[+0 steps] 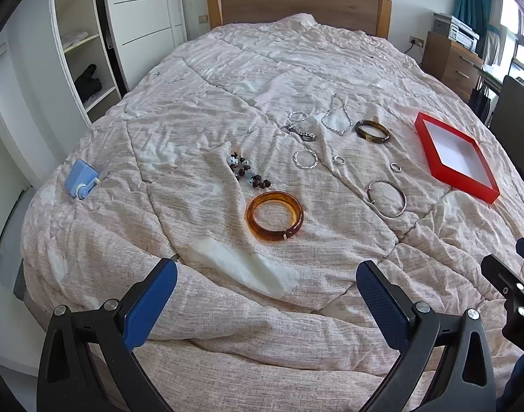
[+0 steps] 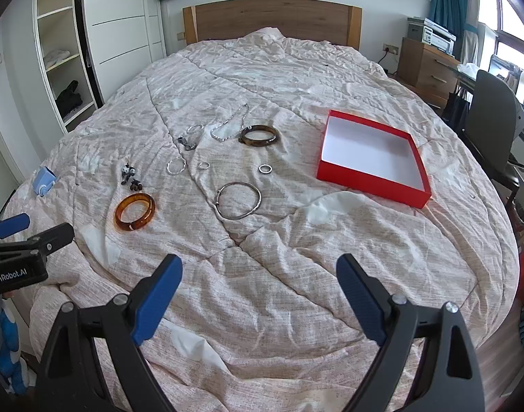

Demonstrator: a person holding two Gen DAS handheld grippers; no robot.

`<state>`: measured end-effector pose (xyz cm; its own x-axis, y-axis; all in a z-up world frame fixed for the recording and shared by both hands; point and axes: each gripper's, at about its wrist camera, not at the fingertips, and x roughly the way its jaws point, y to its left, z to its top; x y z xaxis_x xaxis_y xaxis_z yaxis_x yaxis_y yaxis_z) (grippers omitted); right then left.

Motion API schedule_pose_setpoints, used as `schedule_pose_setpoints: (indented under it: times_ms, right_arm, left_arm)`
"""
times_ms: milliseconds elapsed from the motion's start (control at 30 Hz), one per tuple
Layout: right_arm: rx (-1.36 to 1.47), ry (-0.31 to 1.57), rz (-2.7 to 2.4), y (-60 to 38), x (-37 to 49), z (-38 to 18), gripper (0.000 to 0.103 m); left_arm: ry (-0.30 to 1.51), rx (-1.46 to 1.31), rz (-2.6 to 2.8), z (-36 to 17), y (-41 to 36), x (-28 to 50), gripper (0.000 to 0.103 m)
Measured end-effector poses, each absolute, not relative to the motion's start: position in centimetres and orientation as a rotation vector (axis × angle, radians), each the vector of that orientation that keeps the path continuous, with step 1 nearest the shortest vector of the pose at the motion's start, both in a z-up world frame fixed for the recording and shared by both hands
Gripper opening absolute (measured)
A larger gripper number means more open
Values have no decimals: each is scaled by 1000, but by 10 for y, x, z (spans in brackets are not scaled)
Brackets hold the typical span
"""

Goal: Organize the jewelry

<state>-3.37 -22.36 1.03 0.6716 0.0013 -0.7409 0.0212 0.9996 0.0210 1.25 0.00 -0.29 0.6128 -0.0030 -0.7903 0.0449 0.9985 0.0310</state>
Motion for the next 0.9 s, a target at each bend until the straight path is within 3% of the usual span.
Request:
schedule_pose_setpoints:
  times_ms: [900]
  right_arm:
    - [31, 834, 6, -223, -30, 12, 92]
  left_arm:
    - [902, 35, -22, -1, 3, 16, 103]
